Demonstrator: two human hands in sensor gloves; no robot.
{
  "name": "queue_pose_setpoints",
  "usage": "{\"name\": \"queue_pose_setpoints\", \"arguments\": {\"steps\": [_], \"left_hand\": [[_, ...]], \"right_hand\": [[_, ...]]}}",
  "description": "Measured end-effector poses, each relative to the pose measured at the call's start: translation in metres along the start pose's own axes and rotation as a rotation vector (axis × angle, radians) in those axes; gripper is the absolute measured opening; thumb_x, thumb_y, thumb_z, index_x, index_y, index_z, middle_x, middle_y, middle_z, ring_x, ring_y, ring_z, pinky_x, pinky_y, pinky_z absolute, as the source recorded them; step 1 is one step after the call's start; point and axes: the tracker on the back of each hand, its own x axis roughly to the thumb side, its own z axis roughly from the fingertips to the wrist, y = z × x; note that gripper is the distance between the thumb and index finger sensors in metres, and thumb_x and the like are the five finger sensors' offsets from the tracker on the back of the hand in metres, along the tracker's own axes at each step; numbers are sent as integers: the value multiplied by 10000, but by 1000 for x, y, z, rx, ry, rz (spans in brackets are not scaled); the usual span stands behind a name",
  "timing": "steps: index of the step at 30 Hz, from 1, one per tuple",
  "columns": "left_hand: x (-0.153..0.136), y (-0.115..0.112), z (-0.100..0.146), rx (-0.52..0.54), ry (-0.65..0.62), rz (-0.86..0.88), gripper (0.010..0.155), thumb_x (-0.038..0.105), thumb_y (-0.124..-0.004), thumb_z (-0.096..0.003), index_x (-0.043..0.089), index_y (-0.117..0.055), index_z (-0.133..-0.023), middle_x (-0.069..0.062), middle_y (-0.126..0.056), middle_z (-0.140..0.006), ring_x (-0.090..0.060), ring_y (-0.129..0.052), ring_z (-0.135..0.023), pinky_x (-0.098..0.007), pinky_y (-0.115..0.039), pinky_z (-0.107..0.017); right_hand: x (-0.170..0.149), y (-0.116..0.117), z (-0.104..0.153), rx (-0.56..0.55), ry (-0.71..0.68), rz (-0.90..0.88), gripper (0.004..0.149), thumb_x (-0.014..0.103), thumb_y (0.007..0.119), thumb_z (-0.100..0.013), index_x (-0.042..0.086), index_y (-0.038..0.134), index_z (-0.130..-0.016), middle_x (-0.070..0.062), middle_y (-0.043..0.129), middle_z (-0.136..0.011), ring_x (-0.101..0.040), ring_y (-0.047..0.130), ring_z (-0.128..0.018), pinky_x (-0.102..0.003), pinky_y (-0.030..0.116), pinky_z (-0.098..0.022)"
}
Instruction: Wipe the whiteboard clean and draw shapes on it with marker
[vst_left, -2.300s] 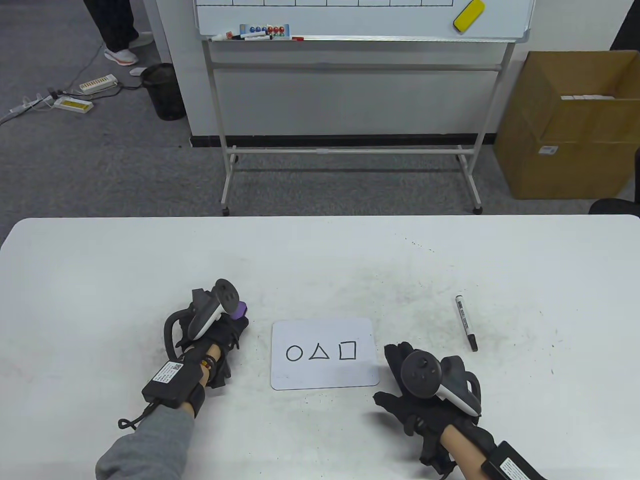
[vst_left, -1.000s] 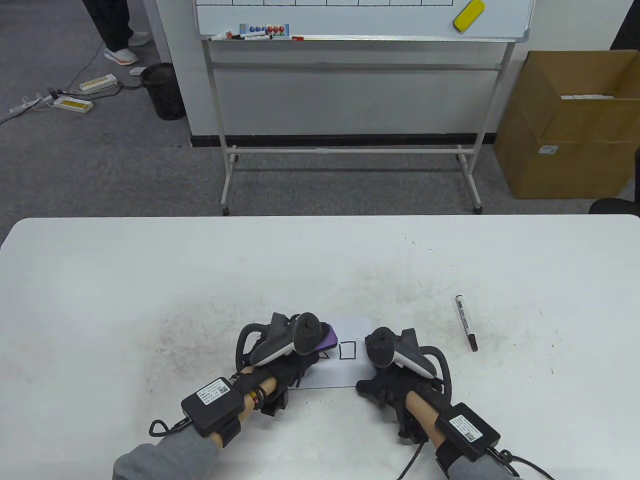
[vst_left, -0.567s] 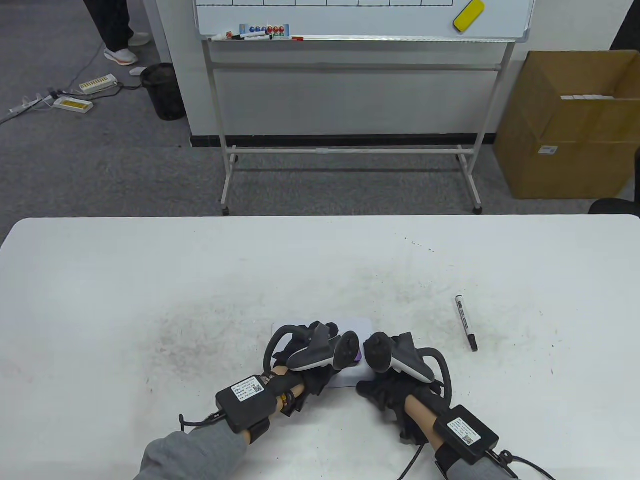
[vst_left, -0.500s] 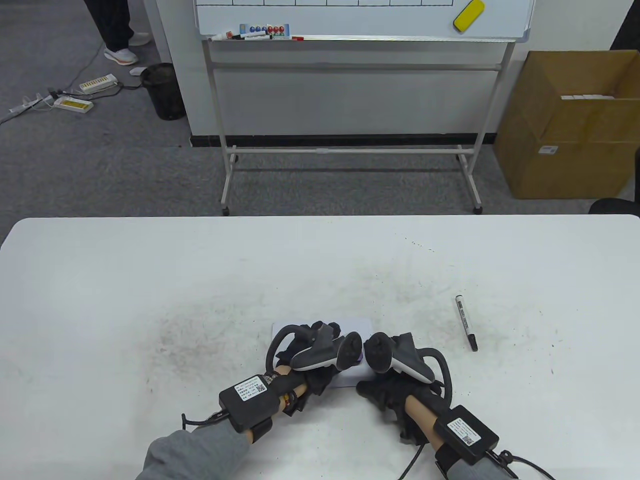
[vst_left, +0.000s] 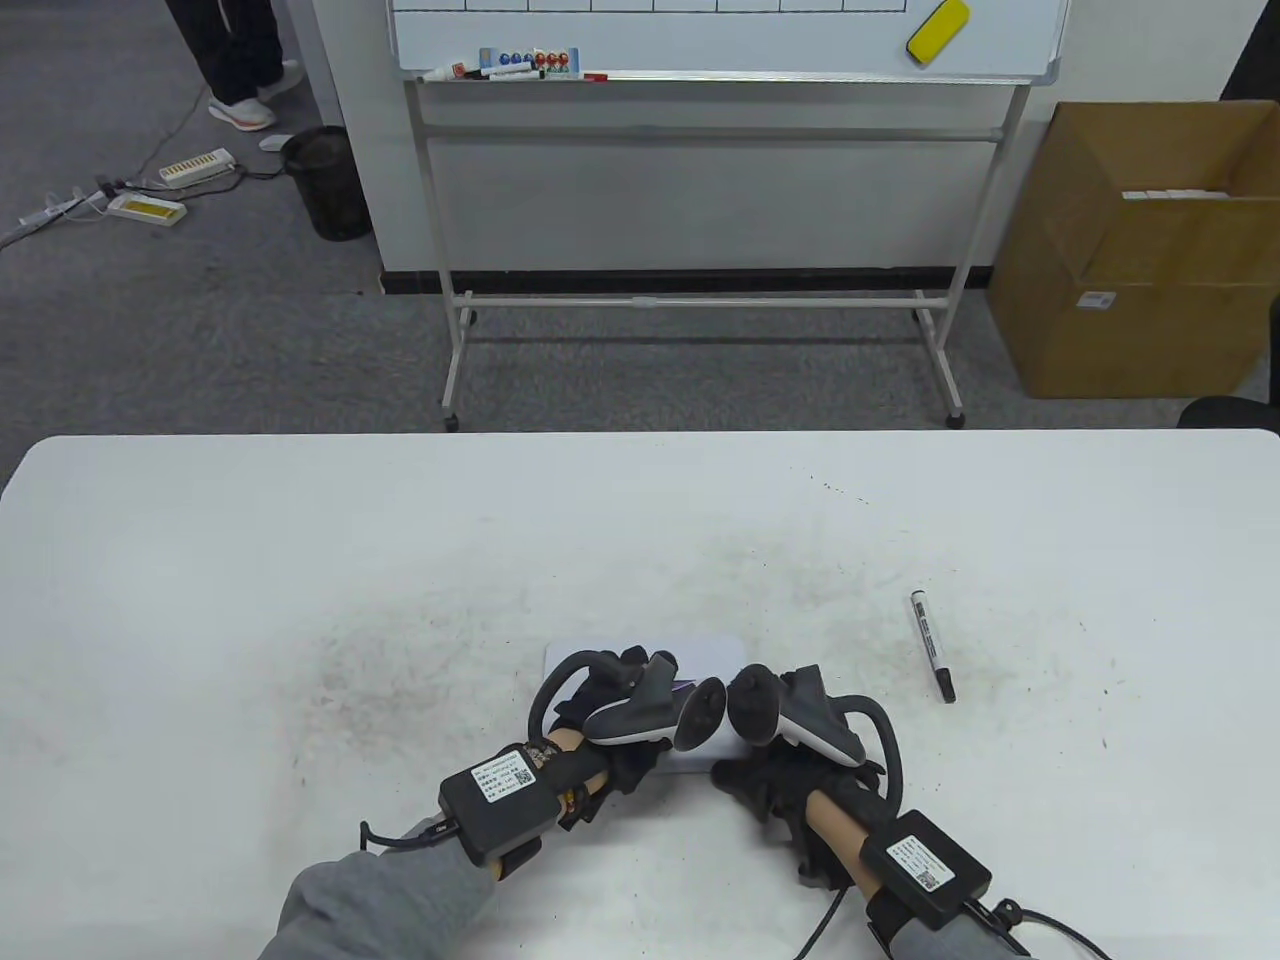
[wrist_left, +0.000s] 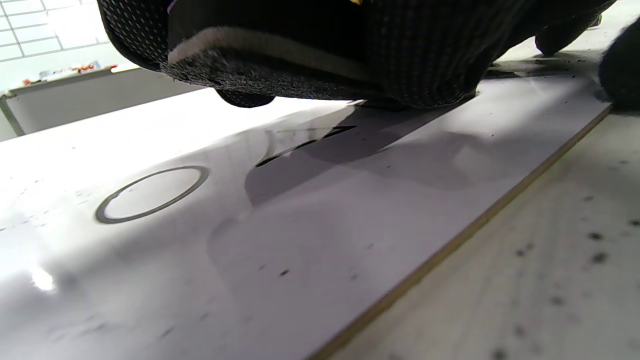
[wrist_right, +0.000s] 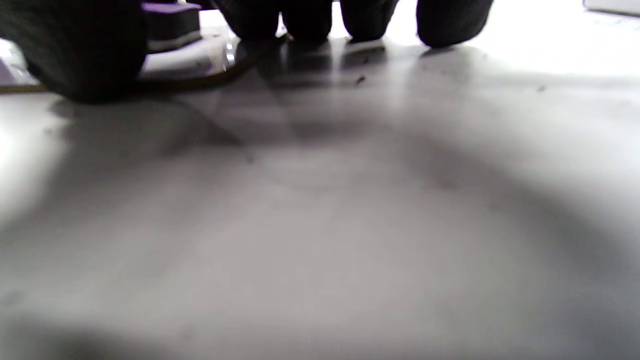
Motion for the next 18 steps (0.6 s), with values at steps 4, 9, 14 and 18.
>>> {"name": "queue_pose_setpoints", "arguments": {"steps": [4, 9, 14, 18], "left_hand": [[-19, -4, 14, 0, -23, -47, 603, 408, -796, -365, 441, -585, -929, -81, -661, -1085, -329, -811, -948, -585, -694, -698], [-55, -11, 40, -65, 17, -106, 602, 400, -801, -363, 435, -589, -925, -86, -662, -1084, -336, -809, -949, -591, -689, -699], [-89, -20, 61, -112, 65, -102, 601, 398, -807, -361, 434, -596, -922, -89, -667, -1081, -338, -814, -946, -593, -692, -696], [-94, -23, 67, -114, 78, -91, 601, 399, -809, -359, 429, -599, -921, -94, -674, -1076, -342, -820, -938, -593, -697, -689]], "right_hand": [[1, 0, 0, 4, 4, 4, 879, 641, 765, -348, 295, 407, -1073, 14, 371, -1173, -332, 409, -1115, -582, 513, -742], [1, -1, 1, 4, 3, 3, 881, 640, 764, -348, 293, 405, -1073, 11, 368, -1174, -333, 405, -1115, -583, 512, -741], [2, -1, 0, 5, 5, 2, 879, 635, 771, -347, 290, 413, -1072, 8, 375, -1173, -336, 414, -1114, -583, 515, -742], [2, -1, 0, 5, 6, 0, 877, 636, 772, -346, 294, 414, -1071, 11, 378, -1172, -332, 412, -1116, -585, 514, -742]]}}
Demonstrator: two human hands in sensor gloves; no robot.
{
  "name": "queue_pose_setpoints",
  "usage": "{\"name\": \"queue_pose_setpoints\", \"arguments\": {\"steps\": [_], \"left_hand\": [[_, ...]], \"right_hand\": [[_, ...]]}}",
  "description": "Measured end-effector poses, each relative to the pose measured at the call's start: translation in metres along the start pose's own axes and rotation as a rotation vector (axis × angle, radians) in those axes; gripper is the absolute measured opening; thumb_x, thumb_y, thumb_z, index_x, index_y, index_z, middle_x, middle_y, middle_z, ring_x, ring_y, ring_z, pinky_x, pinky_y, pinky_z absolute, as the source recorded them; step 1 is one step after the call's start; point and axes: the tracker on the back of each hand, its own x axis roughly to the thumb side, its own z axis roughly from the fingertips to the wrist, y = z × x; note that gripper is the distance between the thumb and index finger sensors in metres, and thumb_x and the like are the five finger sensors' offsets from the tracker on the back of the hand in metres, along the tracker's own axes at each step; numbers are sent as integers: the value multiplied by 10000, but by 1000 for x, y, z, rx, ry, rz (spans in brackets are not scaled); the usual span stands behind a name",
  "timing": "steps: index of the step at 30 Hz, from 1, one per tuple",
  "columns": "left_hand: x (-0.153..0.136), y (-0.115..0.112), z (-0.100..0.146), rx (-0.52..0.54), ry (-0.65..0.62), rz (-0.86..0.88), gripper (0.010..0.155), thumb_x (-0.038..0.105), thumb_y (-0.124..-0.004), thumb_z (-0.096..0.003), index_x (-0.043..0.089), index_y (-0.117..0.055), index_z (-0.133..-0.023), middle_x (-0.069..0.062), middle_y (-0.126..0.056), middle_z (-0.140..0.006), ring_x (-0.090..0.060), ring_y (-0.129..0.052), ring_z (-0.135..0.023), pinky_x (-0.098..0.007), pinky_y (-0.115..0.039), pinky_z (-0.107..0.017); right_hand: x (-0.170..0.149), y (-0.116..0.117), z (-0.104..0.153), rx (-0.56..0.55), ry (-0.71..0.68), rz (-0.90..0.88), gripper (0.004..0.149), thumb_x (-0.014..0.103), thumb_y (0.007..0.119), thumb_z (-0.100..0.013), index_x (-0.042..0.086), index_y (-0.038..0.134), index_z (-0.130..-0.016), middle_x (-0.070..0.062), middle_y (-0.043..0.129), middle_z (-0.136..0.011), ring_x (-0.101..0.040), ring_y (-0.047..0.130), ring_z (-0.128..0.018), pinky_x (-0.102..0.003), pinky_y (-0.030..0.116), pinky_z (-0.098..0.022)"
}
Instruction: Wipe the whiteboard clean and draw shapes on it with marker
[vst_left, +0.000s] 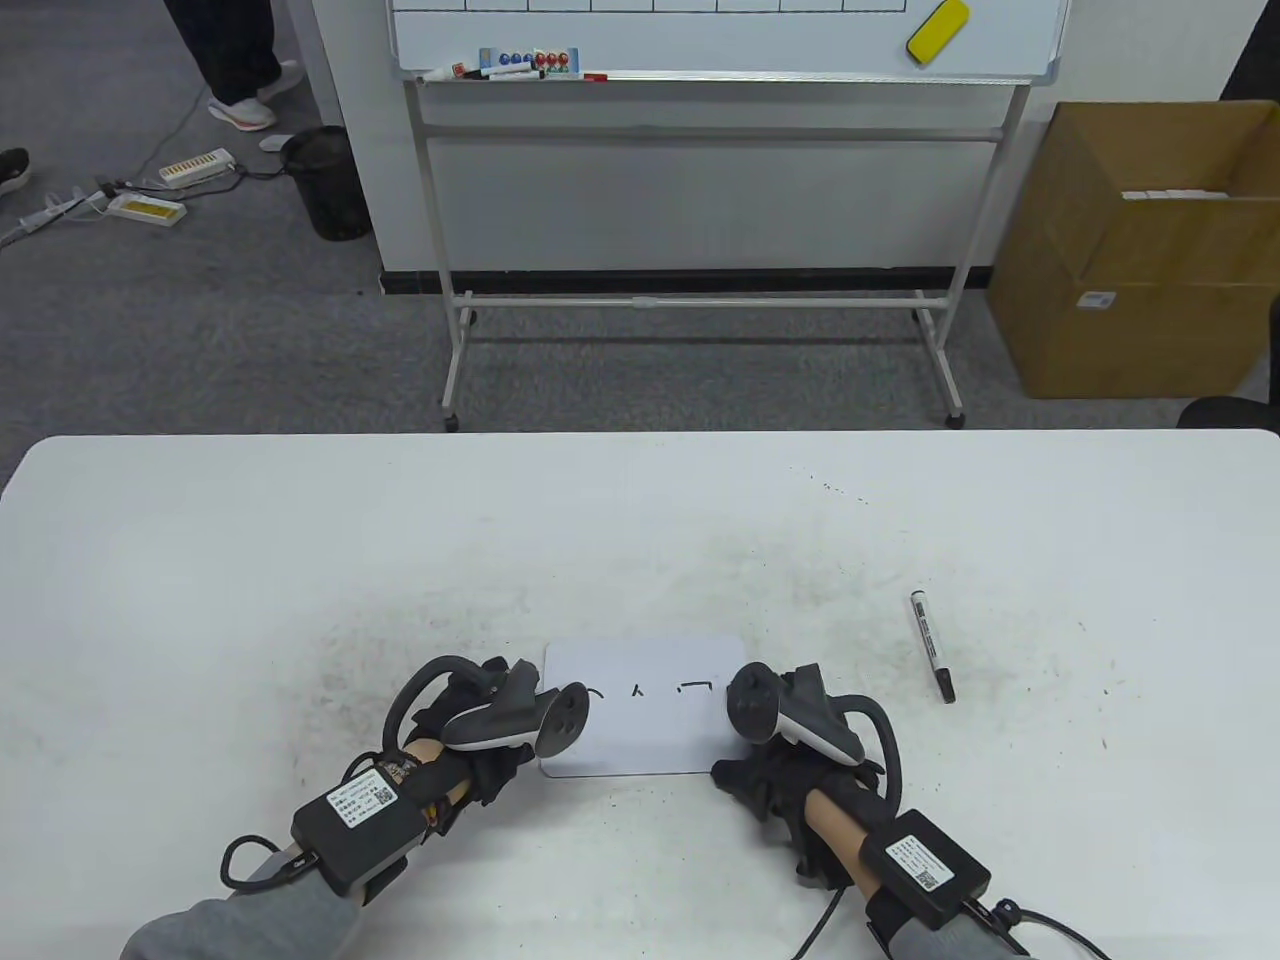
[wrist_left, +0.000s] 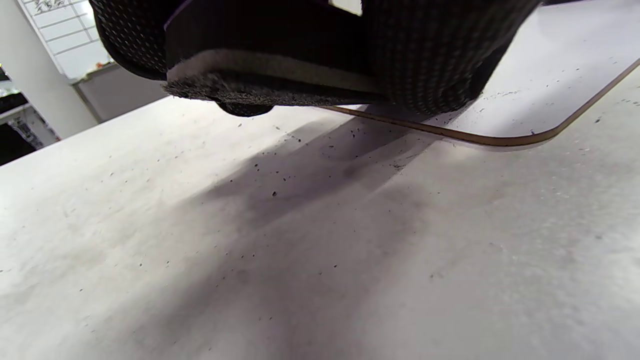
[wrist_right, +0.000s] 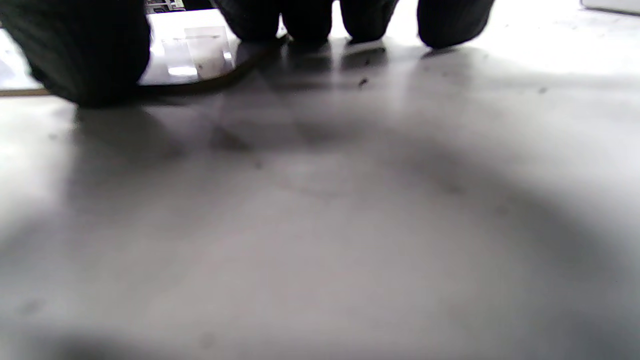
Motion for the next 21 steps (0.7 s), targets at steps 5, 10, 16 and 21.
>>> {"name": "queue_pose_setpoints", "arguments": {"steps": [5, 10, 16, 21], "left_hand": [[-12, 3, -4, -36, 18, 120, 594, 420, -824, -347, 452, -636, -909, -72, -693, -1066, -319, -832, -929, -571, -710, -686], [-28, 26, -15, 51, 62, 428, 631, 426, -806, -364, 417, -607, -963, -81, -643, -1086, -327, -776, -952, -572, -665, -709], [7, 48, -39, 92, 39, 475, 617, 419, -813, -370, 431, -621, -956, -68, -628, -1097, -322, -754, -971, -571, -645, -728], [46, 50, -62, 115, 9, 396, 616, 429, -812, -369, 441, -622, -955, -59, -631, -1096, -307, -759, -970, -562, -653, -728]], "right_hand": [[0, 0, 0, 0, -2, 4, 877, 634, 770, -347, 291, 415, -1071, 8, 377, -1172, -337, 413, -1114, -582, 516, -742], [1, -1, 0, 0, -3, 9, 877, 629, 774, -345, 288, 417, -1070, 5, 380, -1172, -341, 420, -1113, -582, 518, -740], [0, 0, 0, -8, -6, -7, 881, 629, 779, -340, 290, 422, -1069, 6, 383, -1170, -341, 416, -1110, -578, 517, -740], [-1, 0, 0, -20, -9, -17, 882, 631, 786, -334, 291, 432, -1067, 7, 392, -1168, -339, 421, -1109, -577, 517, -739]]}}
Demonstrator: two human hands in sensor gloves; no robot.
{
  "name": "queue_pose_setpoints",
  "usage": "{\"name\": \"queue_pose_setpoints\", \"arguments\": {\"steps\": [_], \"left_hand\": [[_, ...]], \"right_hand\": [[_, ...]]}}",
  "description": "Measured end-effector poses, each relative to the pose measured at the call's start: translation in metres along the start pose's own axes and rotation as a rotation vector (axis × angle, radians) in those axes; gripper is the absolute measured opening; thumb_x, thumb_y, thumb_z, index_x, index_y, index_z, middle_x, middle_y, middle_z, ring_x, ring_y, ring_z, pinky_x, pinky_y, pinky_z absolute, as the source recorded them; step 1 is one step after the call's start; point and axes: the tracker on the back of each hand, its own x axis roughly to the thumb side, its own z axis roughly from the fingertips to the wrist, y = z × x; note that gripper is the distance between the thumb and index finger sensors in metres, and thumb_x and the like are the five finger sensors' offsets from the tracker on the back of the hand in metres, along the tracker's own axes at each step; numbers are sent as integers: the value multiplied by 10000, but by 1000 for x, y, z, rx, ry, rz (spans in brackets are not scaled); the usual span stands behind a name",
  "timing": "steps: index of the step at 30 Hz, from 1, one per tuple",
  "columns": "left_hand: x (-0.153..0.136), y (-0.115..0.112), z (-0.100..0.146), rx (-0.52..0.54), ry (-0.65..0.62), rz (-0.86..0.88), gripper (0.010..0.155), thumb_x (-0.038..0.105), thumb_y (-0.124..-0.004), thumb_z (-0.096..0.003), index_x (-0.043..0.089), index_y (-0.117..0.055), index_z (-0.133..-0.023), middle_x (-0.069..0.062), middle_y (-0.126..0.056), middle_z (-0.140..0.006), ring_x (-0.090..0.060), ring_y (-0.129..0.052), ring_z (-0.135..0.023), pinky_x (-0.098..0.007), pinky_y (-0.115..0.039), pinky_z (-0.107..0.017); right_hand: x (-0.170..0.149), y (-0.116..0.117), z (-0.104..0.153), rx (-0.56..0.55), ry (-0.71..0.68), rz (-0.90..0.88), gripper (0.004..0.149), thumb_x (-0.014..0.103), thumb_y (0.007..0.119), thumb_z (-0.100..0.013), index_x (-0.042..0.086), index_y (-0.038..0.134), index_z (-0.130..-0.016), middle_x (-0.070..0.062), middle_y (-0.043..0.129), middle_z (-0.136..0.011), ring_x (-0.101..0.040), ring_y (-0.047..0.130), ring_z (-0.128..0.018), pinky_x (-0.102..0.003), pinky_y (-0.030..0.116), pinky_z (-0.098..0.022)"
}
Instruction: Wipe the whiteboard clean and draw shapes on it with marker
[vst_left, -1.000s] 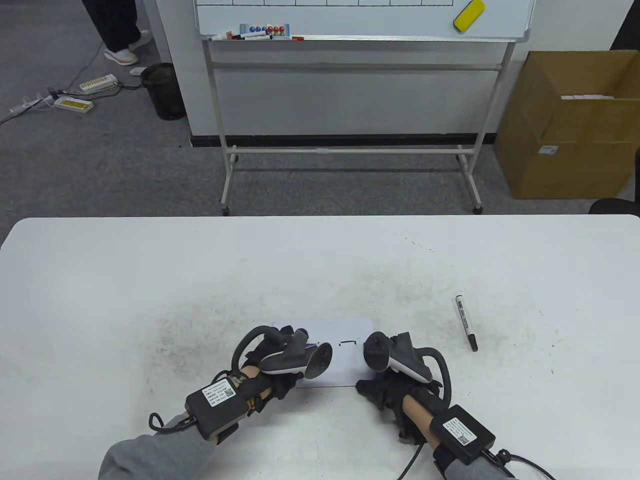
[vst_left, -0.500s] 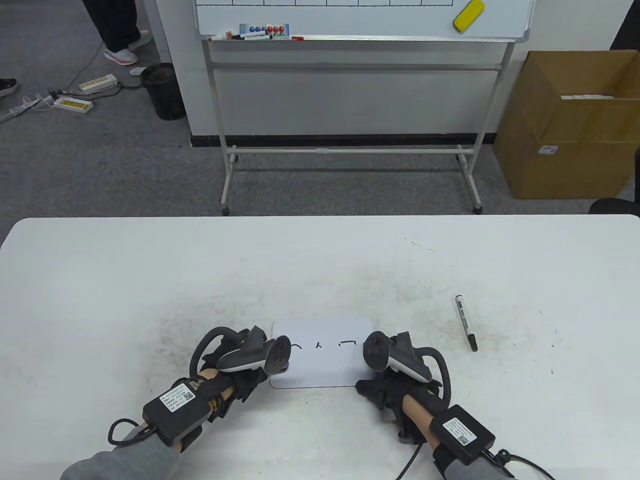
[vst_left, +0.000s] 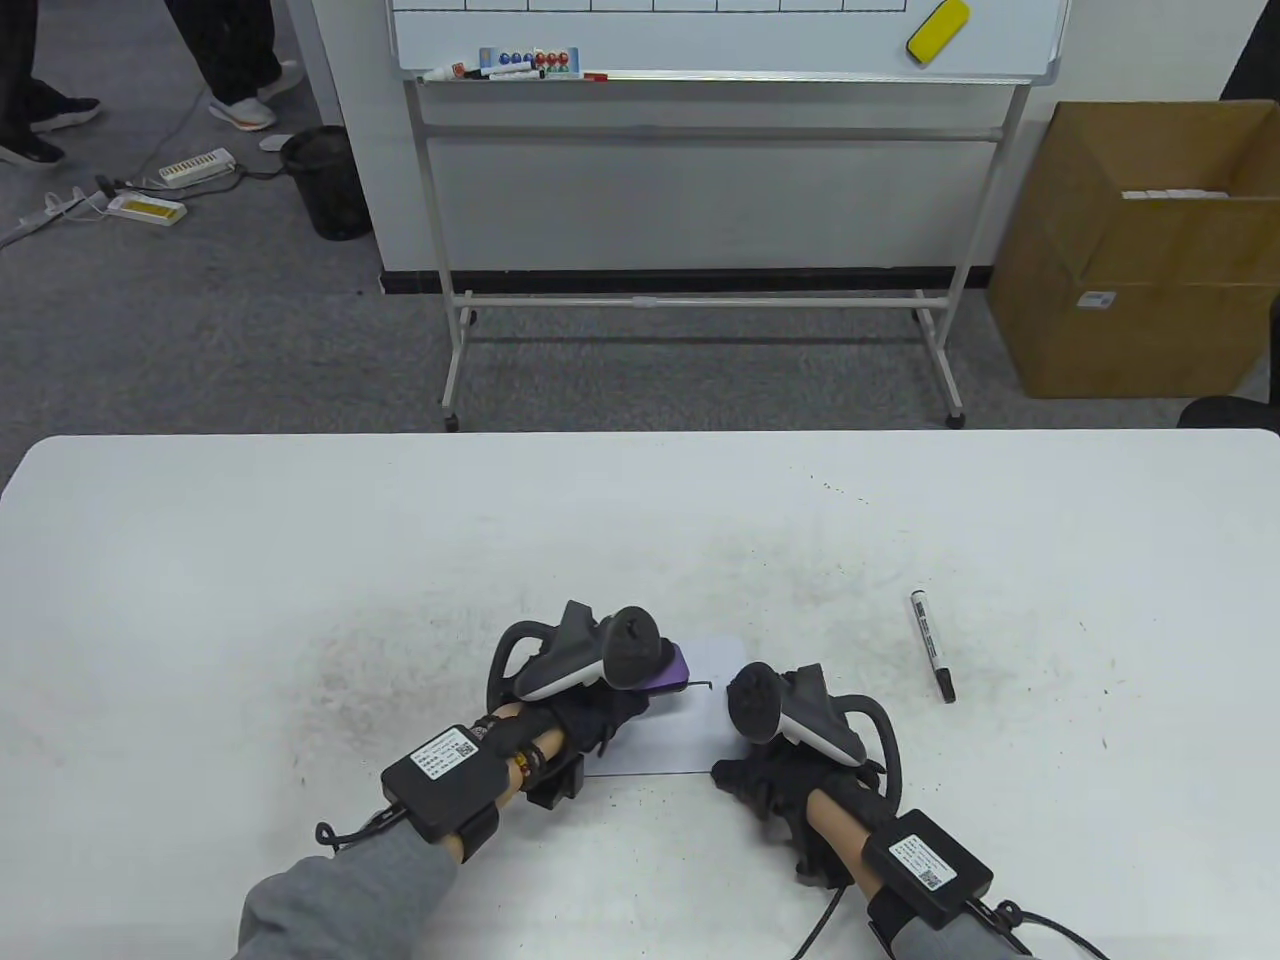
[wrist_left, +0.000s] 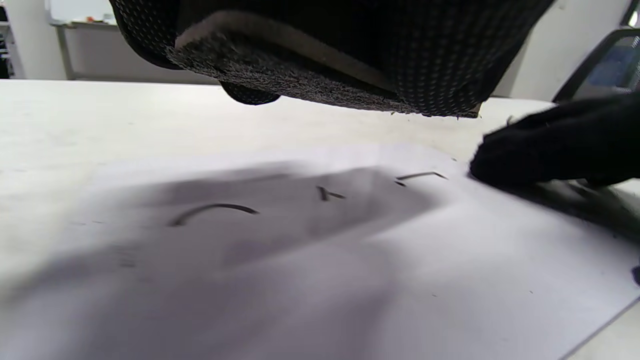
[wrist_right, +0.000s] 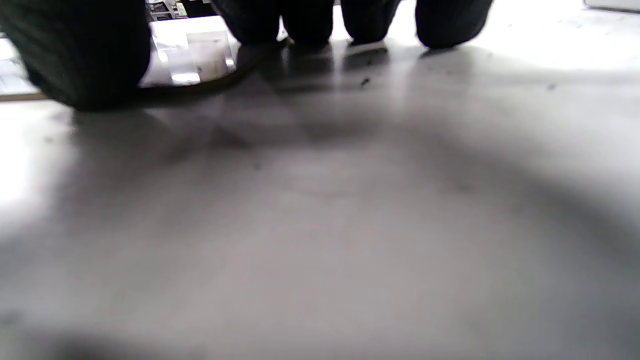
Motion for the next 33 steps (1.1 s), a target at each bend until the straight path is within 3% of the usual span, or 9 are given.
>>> {"name": "queue_pose_setpoints", "arguments": {"steps": [7, 17, 24, 33], "left_hand": [[21, -22, -20, -20, -2, -67, 595, 427, -812, -373, 459, -635, -941, -53, -643, -1091, -303, -769, -964, -559, -657, -729], [28, -25, -15, -2, -51, -222, 588, 393, -816, -370, 437, -613, -921, -75, -637, -1091, -323, -768, -973, -580, -644, -739], [0, -23, 7, -20, -59, -315, 588, 398, -820, -360, 434, -618, -911, -83, -664, -1078, -327, -799, -956, -579, -676, -717], [-66, -21, 54, -68, 41, -397, 584, 397, -824, -361, 426, -633, -912, -88, -677, -1076, -333, -811, -956, -582, -684, -712]], "right_hand": [[-2, 1, 0, -16, -5, -12, 879, 636, 790, -331, 291, 448, -1064, 10, 406, -1165, -341, 428, -1105, -576, 516, -738], [-2, 1, 0, -28, -7, -8, 880, 645, 787, -330, 291, 454, -1064, 8, 415, -1164, -342, 438, -1102, -574, 522, -735], [-2, 0, 1, -21, -2, -8, 886, 646, 790, -330, 291, 449, -1066, 9, 411, -1165, -340, 439, -1102, -573, 523, -736], [-1, 0, 1, -17, -3, -3, 884, 646, 785, -332, 293, 444, -1067, 9, 404, -1167, -341, 433, -1104, -573, 521, -737]]}}
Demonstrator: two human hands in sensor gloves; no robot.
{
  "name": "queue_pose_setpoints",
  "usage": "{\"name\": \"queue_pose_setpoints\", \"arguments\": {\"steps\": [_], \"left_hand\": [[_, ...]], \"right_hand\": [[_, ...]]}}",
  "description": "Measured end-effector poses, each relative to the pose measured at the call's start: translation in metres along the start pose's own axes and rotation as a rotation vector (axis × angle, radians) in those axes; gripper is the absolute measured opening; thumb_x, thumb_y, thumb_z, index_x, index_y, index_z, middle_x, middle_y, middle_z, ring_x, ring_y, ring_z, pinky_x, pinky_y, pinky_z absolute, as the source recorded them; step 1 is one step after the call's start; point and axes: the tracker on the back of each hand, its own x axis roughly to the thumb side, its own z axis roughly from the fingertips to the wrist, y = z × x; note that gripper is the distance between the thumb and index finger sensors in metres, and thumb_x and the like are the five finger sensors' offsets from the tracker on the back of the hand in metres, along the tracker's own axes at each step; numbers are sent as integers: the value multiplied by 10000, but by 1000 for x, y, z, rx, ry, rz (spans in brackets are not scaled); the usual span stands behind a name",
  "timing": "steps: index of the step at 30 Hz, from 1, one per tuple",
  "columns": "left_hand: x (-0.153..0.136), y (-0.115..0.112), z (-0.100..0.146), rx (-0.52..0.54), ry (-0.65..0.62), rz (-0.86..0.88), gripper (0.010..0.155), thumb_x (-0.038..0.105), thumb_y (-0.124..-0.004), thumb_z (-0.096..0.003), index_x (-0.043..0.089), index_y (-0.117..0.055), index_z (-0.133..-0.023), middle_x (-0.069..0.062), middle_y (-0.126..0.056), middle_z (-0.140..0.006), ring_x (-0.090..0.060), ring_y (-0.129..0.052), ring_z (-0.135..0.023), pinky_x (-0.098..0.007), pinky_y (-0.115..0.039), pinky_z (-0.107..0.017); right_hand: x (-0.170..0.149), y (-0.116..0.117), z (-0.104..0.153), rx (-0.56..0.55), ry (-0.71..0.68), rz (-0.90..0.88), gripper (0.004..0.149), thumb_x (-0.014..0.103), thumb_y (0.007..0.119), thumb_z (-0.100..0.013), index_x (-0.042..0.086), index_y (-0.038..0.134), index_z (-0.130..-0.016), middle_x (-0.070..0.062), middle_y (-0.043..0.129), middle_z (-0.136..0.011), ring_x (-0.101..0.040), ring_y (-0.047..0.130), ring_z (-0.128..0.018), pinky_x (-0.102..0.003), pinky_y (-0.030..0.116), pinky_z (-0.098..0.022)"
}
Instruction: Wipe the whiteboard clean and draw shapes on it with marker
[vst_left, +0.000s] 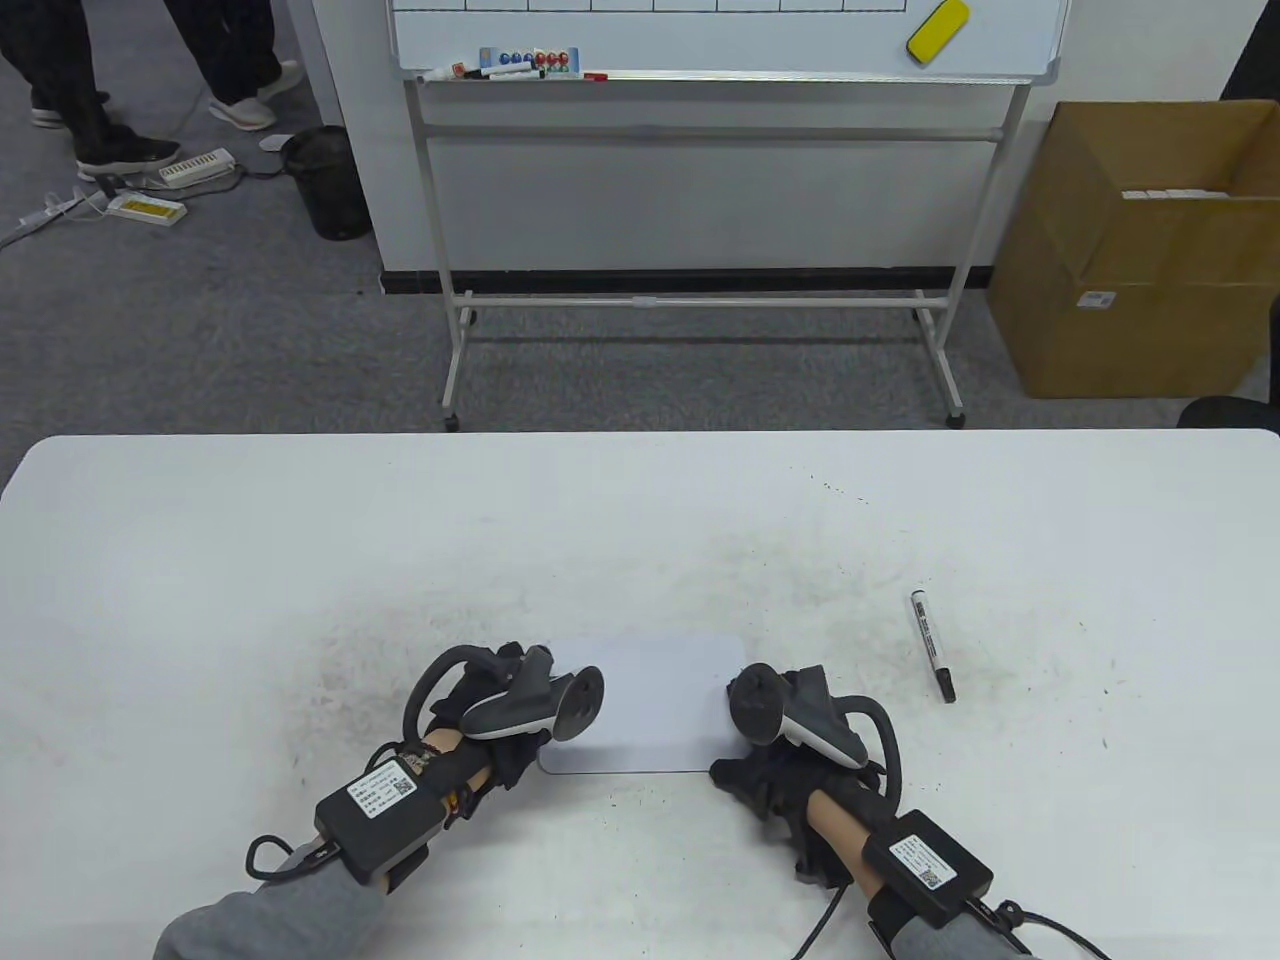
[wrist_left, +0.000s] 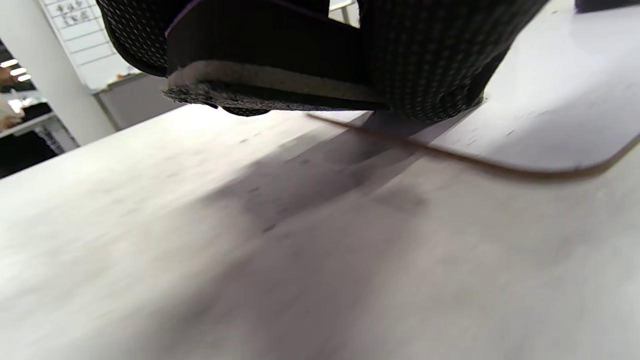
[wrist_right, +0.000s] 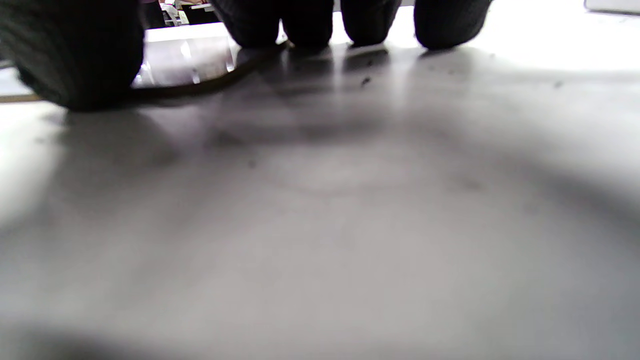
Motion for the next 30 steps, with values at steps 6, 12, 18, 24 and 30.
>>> {"name": "queue_pose_setpoints", "arguments": {"steps": [6, 12, 18, 24, 30], "left_hand": [[-11, -8, 10, 25, 32, 72, 602, 418, -803, -364, 446, -620, -937, -68, -651, -1086, -313, -784, -969, -571, -669, -724], [-61, -20, 9, 44, 262, 239, 610, 446, -792, -365, 445, -619, -950, -66, -651, -1082, -308, -785, -960, -552, -685, -708], [-99, -43, 2, -44, 462, 301, 613, 475, -797, -361, 429, -646, -953, -70, -679, -1068, -307, -813, -934, -528, -712, -692], [-110, -49, -6, -93, 623, 283, 624, 496, -795, -363, 403, -649, -963, -90, -706, -1053, -315, -850, -903, -508, -748, -668], [-105, -53, -19, -137, 651, 245, 634, 502, -784, -371, 366, -599, -963, -94, -707, -1053, -320, -849, -906, -519, -734, -681]], "right_hand": [[0, 0, 0, 4, 1, 3, 882, 645, 782, -333, 294, 440, -1067, 5, 403, -1167, -340, 430, -1105, -574, 521, -738], [1, -1, 0, 0, -7, 7, 881, 642, 782, -332, 288, 446, -1065, -4, 407, -1164, -349, 435, -1104, -579, 523, -737], [1, -1, 0, 6, -6, 18, 882, 645, 778, -334, 289, 440, -1067, -3, 404, -1165, -347, 438, -1105, -579, 527, -736], [2, -1, 0, 7, -5, 25, 880, 646, 775, -335, 289, 440, -1066, -2, 406, -1165, -345, 440, -1107, -580, 528, -737], [2, -1, 0, 8, -4, 29, 880, 647, 775, -333, 291, 443, -1066, -3, 409, -1165, -344, 446, -1107, -575, 534, -737]]}}
